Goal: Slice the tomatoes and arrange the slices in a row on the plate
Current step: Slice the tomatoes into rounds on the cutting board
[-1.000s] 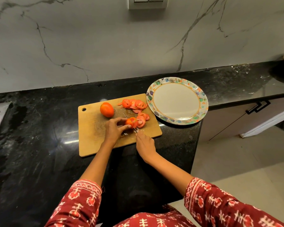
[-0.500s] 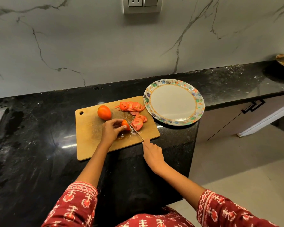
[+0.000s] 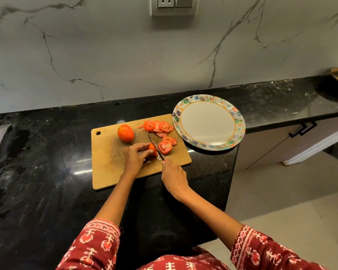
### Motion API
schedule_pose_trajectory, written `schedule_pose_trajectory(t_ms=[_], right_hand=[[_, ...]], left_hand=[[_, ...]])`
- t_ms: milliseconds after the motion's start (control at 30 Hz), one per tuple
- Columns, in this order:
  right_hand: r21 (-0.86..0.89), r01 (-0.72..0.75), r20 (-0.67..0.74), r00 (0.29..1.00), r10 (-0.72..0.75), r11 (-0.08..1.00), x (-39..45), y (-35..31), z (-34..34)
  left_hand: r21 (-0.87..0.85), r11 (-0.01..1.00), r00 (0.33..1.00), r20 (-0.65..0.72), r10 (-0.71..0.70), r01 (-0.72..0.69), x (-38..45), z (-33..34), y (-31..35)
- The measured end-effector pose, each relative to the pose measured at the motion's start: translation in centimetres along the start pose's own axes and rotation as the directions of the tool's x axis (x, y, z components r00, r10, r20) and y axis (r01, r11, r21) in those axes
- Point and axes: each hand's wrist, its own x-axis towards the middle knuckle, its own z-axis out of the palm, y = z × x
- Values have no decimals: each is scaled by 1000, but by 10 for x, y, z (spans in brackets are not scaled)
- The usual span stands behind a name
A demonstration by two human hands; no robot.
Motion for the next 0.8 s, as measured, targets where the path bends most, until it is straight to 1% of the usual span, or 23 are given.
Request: schedule_pose_trajectory(t_ms=[167,500,567,700,800], right_hand=[[-52,-15,-15,1000,14,999,-1,-1,2],[-70,-15,-33,999,13,997,11,-6,0],[-74,-10,-33,999,8,997,11,-3,0],[-72,-21,-21,1000,19,997,11,0,-1],[-77,-10,-9,1000,9,997,11,2,-1]], left_hand=[[11,1000,1000,2,-4,4,0,0,0],[25,1000,1000,-11,-8,9,3,2,2],[49,999,1000,-5,15,-15,3,3,3],[120,987,994,4,111,-110,1,9,5],[135,984,993,8,119,-118,3,10,2]])
